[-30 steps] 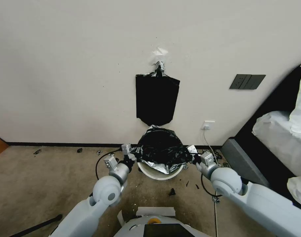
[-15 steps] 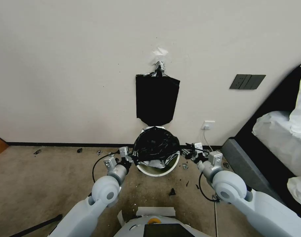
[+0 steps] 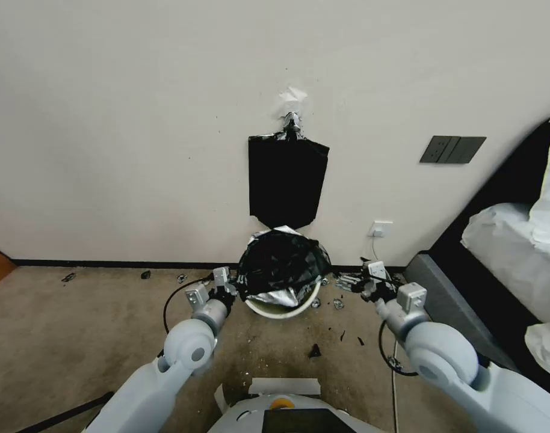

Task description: Place a trash bag onto the trash bin.

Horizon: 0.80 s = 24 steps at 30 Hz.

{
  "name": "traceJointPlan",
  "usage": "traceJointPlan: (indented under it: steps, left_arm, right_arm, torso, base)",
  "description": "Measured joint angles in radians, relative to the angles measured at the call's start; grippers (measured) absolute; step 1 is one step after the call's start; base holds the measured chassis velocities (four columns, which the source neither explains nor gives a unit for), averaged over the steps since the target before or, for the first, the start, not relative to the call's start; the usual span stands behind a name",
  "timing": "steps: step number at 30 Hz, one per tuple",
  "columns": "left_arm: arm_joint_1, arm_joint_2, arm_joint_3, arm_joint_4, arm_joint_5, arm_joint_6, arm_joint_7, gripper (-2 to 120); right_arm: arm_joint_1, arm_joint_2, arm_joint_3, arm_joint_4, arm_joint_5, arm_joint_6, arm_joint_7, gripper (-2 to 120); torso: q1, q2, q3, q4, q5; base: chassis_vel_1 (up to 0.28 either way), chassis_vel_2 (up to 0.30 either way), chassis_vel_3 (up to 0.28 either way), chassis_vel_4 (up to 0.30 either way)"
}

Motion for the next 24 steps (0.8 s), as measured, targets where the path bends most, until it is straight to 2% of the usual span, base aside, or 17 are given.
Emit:
traceJointPlan:
  steps: [1, 2, 3, 4, 6, 8, 10, 12, 13, 16, 24]
  left_arm:
    - [-0.001, 0.002, 0.0, -0.003, -0.002, 0.004, -0.003, 1]
    - [-0.004, 0.008, 0.0, -0.013, -0.008, 0.015, -0.014, 1]
    - [-0.004, 0.008, 0.0, -0.013, -0.008, 0.015, -0.014, 1]
    - [-0.007, 0.013, 0.002, -0.023, -0.01, 0.026, -0.024, 1]
    - [-0.008, 0.014, 0.003, -0.025, -0.011, 0.028, -0.026, 1]
    - [-0.012, 0.022, 0.011, -0.047, -0.012, 0.053, -0.045, 1]
    - [-0.013, 0.024, 0.016, -0.056, -0.012, 0.064, -0.053, 1]
    - [-0.014, 0.025, 0.017, -0.059, -0.012, 0.068, -0.055, 1]
    - [-0.019, 0.025, 0.028, -0.076, -0.007, 0.087, -0.071, 1]
    - [-0.026, 0.023, 0.043, -0.081, 0.013, 0.102, -0.076, 1]
    - [-0.043, 0.02, 0.058, -0.082, 0.015, 0.113, -0.076, 1]
  right_arm:
    - [-0.026, 0.002, 0.006, 0.006, -0.026, 0.007, -0.03, 100]
    - [-0.078, 0.006, 0.005, 0.01, -0.104, 0.02, -0.105, 100]
    - [-0.078, 0.006, 0.005, 0.01, -0.104, 0.02, -0.105, 100]
    - [-0.096, 0.006, -0.012, 0.011, -0.171, 0.024, -0.156, 100]
    - [-0.096, 0.005, -0.017, 0.011, -0.184, 0.025, -0.164, 100]
    - [-0.071, -0.006, -0.07, 0.011, -0.268, 0.023, -0.2, 100]
    - [-0.047, -0.013, -0.098, 0.011, -0.293, 0.02, -0.204, 100]
    - [-0.038, -0.015, -0.106, 0.011, -0.3, 0.02, -0.205, 100]
    - [0.016, -0.032, -0.157, 0.011, -0.315, 0.009, -0.206, 100]
    - [0.074, -0.054, -0.209, 0.01, -0.308, -0.005, -0.209, 100]
    - [0.152, -0.097, -0.253, 0.009, -0.291, -0.036, -0.228, 100]
  torso:
    - [0.0, 0.0, 0.0, 0.0, -0.0004]
    - [0.0, 0.0, 0.0, 0.0, -0.0002]
    - [0.0, 0.0, 0.0, 0.0, -0.0002]
    - [0.0, 0.0, 0.0, 0.0, 0.0001]
    - [0.0, 0.0, 0.0, 0.0, 0.0001]
    - [0.0, 0.0, 0.0, 0.0004, 0.0]
    - [0.0, 0.0, 0.0, 0.0006, 0.0001]
    - [0.0, 0.0, 0.0, 0.0006, 0.0002]
    - [0.0, 0.0, 0.0, 0.0006, 0.0]
    - [0.0, 0.0, 0.0, 0.0003, 0.0]
    - [0.0, 0.0, 0.0, 0.0003, 0.0]
  base:
    - [0.0, 0.0, 0.0, 0.0]
    - [0.0, 0.0, 0.0, 0.0]
    - [0.0, 0.0, 0.0, 0.0]
    - [0.0, 0.0, 0.0, 0.0]
    - [0.0, 0.0, 0.0, 0.0]
    - [0.0, 0.0, 0.0, 0.0]
    - [0.0, 0.0, 0.0, 0.0]
    - [0.0, 0.0, 0.0, 0.0]
    - [0.0, 0.0, 0.0, 0.0]
    - [0.0, 0.0, 0.0, 0.0]
    - [0.0, 0.0, 0.0, 0.0]
